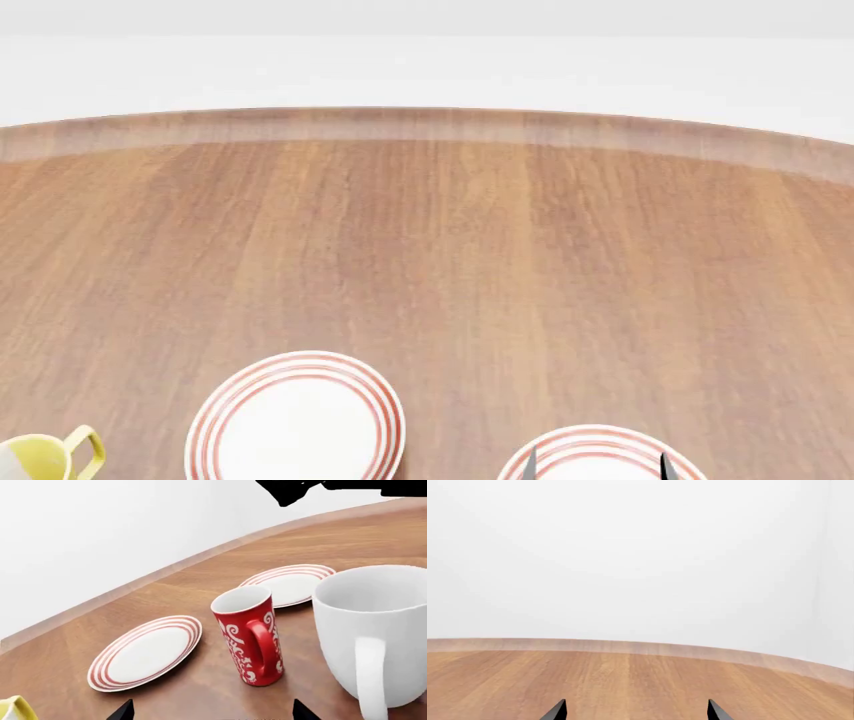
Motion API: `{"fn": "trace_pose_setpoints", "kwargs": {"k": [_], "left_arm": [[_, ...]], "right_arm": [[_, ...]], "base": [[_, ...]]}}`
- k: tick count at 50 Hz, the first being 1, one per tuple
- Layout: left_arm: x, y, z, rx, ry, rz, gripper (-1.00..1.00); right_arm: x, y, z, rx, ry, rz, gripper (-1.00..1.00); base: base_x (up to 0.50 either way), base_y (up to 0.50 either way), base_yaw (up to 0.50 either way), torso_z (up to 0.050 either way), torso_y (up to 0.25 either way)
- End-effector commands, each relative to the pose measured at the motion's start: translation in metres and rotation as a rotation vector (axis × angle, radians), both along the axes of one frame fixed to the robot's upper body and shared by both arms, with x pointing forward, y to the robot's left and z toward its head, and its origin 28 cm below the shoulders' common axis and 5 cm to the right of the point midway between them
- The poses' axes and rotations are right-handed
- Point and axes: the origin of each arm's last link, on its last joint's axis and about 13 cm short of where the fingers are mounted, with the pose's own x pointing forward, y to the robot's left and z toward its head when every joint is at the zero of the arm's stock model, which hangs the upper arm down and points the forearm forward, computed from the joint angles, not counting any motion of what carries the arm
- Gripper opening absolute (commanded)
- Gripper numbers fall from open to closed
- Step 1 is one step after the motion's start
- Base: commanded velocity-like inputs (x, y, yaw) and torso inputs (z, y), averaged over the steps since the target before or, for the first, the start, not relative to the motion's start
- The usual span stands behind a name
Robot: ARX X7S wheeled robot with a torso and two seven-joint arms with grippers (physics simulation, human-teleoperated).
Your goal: Put the white mug on the left plate.
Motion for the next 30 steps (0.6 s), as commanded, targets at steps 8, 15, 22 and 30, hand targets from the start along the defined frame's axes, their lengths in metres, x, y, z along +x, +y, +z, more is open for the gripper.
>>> {"fn": "trace_pose_setpoints", "kwargs": {"k": [8, 15, 22, 30], "left_arm": [[-0.012, -0.014, -0.006, -0.005, 0.005, -0.106, 1.00], [-0.013, -0.017, -0.006, -0.003, 0.002, -0.125, 1.00], [-0.011, -0.019, -0.008, -0.004, 0.011, -0.139, 1.00], [-0.004, -0.023, -0.015, 0.002, 0.029, -0.157, 1.00]], "right_arm": [[0.001, 0.000, -0.001, -0.005, 0.002, -0.006, 1.00], [0.002, 0.000, -0.001, -0.004, 0.002, -0.007, 1.00], [0.002, 0.000, -0.001, -0.002, 0.001, -0.006, 1.00], [0.002, 0.000, -0.001, -0.001, 0.004, -0.005, 1.00]], "base": [[0.00, 0.00, 0.00, 0.000, 0.000], [0.00, 0.00, 0.00, 0.000, 0.000], [0.00, 0.00, 0.00, 0.000, 0.000], [0.00, 0.00, 0.00, 0.000, 0.000]]}}
